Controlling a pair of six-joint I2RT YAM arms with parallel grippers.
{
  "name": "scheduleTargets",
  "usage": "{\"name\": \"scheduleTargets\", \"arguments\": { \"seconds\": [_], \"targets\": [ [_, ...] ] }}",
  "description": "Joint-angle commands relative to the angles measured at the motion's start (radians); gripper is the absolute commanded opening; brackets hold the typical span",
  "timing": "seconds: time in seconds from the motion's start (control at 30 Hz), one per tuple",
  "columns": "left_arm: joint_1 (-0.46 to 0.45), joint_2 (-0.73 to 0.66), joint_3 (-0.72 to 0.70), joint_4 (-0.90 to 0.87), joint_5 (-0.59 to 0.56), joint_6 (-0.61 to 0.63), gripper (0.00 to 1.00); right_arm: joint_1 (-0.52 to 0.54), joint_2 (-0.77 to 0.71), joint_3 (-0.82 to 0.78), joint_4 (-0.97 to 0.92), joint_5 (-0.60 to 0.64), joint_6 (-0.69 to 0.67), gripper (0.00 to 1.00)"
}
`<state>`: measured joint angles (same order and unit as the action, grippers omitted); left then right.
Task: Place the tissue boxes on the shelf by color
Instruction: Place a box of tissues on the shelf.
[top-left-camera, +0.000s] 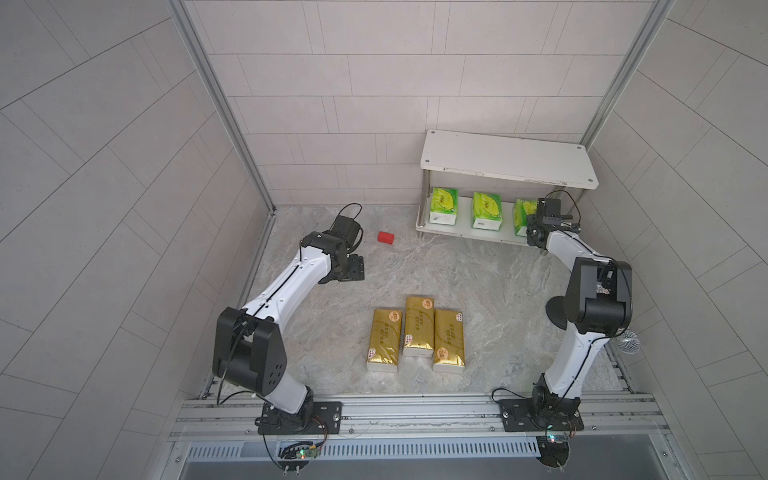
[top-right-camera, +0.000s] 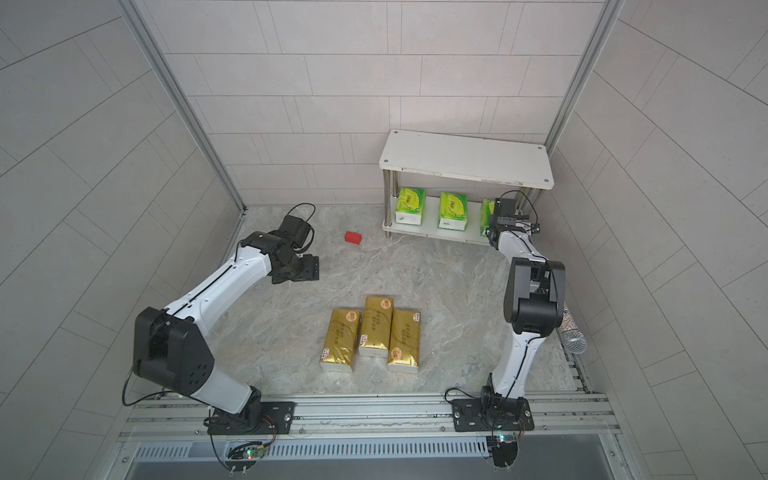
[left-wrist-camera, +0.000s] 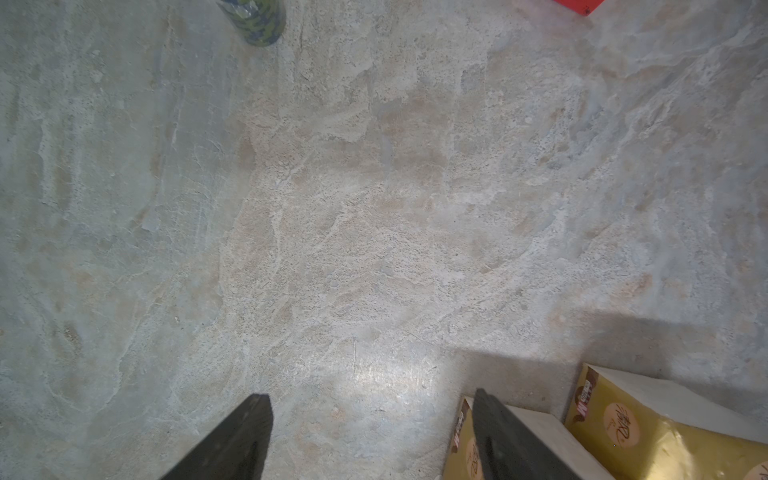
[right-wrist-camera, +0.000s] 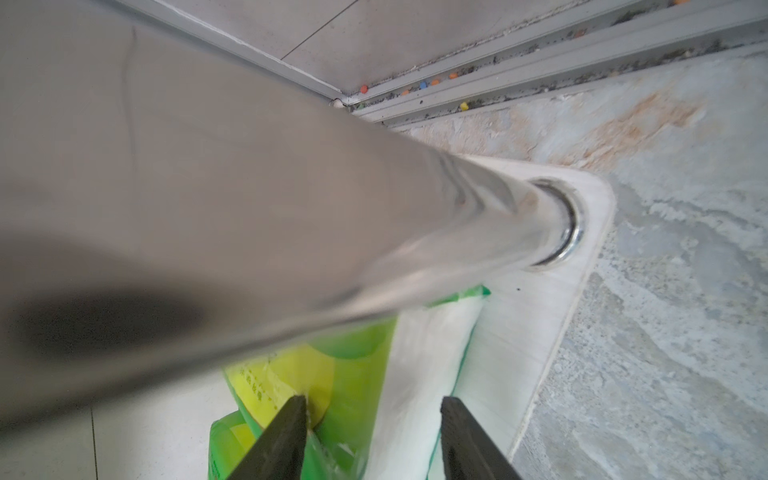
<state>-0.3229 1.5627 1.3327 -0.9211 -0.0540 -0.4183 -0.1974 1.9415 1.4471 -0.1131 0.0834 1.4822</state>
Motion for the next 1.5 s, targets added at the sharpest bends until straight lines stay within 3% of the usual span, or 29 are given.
{"name": "scheduleTargets", "arguments": {
  "seconds": [0.0,0.47,1.13,1.47],
  "targets": [
    [0.003,-0.027,0.002,-0.008,-0.017,0.005,0.84,0.006,0.018,0.033,0.013,-0.026,-0.042,0.6],
    [0.004,-0.049,-0.005,-0.008,-0.014,0.001,0.84,0.004,-0.039,0.02,0.02,-0.032,-0.053,0.66],
    [-0.002,-0.107,-0.04,-0.008,-0.007,-0.01,0.84,0.007,-0.238,-0.154,0.017,-0.074,-0.069,0.71],
    [-0.046,-0.116,-0.048,-0.028,-0.01,-0.022,0.84,0.016,-0.397,-0.225,-0.154,-0.211,-0.327,0.75]
  ]
}}
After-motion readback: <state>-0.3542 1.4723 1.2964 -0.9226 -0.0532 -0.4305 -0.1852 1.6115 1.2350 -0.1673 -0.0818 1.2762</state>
